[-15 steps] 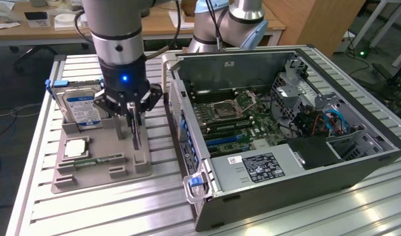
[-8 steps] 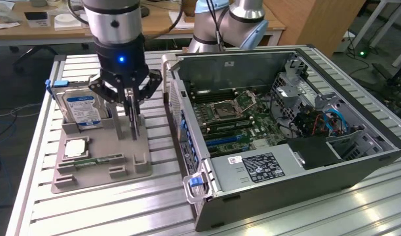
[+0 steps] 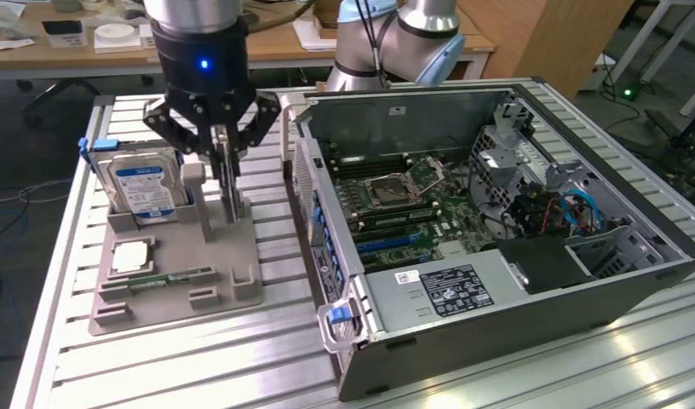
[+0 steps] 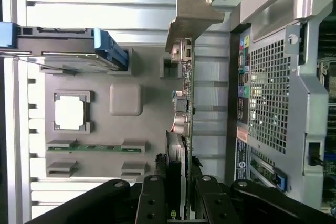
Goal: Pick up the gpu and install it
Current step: 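Pick up the gpu and move the gpu toward the slot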
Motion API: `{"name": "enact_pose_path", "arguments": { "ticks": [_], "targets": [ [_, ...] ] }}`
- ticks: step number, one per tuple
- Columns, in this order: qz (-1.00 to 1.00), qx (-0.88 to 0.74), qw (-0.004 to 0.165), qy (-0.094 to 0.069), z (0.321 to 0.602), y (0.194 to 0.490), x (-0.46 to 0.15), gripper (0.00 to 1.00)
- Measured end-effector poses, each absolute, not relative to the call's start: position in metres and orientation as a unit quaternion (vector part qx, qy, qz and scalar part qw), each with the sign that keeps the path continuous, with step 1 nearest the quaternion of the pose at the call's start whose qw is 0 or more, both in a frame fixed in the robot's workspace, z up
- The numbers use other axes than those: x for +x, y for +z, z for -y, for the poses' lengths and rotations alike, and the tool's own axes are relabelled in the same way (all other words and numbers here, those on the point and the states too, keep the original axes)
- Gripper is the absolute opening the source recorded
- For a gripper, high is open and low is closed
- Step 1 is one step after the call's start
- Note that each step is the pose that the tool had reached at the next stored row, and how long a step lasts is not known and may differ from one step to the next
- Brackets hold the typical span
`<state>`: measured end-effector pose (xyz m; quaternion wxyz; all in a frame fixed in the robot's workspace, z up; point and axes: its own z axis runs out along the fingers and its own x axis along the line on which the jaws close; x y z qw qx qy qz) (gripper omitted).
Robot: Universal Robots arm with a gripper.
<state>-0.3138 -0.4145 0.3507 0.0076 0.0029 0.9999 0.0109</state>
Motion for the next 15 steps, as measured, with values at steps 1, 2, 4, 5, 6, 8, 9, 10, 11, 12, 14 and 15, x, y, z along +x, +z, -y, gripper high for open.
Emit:
{"name": "enact_pose_path", "arguments": {
  "ticks": [1,2,4,5,6,8,9,10,11,12,14,15],
  "targets": [
    [-1.000,0.003,0.007,0.011,0.414,0.355,-0.314,0.27],
    [-1.000,0.003,0.007,0.011,0.414,0.360,-0.314,0.27],
    [-1.000,0.003,0.008,0.011,0.414,0.369,-0.314,0.27],
    [-1.000,0.003,0.008,0.011,0.414,0.374,-0.314,0.27],
    [-1.000,0.003,0.008,0.011,0.414,0.378,-0.314,0.27],
    [-1.000,0.003,0.008,0.011,0.414,0.387,-0.314,0.27],
    [-1.000,0.003,0.008,0.011,0.414,0.392,-0.314,0.27],
    [-1.000,0.003,0.008,0.011,0.414,0.396,-0.314,0.27],
    [-1.000,0.003,0.008,0.011,0.414,0.400,-0.314,0.27],
    [-1.000,0.003,0.008,0.011,0.414,0.404,-0.314,0.27],
    [-1.000,0.003,0.008,0.011,0.414,0.413,-0.314,0.27],
    [-1.000,0.003,0.008,0.011,0.414,0.417,-0.314,0.27]
  ]
}}
